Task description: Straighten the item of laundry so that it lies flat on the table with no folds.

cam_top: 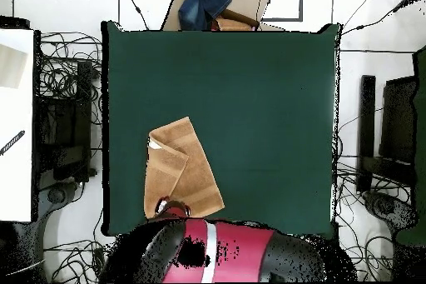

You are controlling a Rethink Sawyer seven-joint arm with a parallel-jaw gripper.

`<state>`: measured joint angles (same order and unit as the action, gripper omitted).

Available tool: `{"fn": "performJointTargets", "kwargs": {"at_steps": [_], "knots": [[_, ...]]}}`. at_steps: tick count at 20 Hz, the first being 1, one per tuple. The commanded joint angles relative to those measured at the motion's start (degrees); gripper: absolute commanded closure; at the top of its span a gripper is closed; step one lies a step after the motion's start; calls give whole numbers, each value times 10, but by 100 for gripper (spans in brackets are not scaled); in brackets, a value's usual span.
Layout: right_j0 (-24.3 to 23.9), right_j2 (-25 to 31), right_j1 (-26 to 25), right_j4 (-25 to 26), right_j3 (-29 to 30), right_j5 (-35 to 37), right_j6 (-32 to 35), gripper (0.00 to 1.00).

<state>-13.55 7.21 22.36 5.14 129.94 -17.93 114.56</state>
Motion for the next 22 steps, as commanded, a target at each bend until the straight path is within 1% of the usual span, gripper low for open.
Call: {"fn": "performJointTargets", "kwargs": {"at_steps": [1,5,11,16,20,22], "knots": [[-26,51,-82,25,-104,-19,76,0],[-55,55,-72,52,-101,3,65,0],[-62,58,-54,61,-96,19,66,0],[-59,56,-14,52,-77,48,63,0],[-53,52,-16,51,-76,36,69,0],[-59,58,-16,55,-74,37,69,0]]}}
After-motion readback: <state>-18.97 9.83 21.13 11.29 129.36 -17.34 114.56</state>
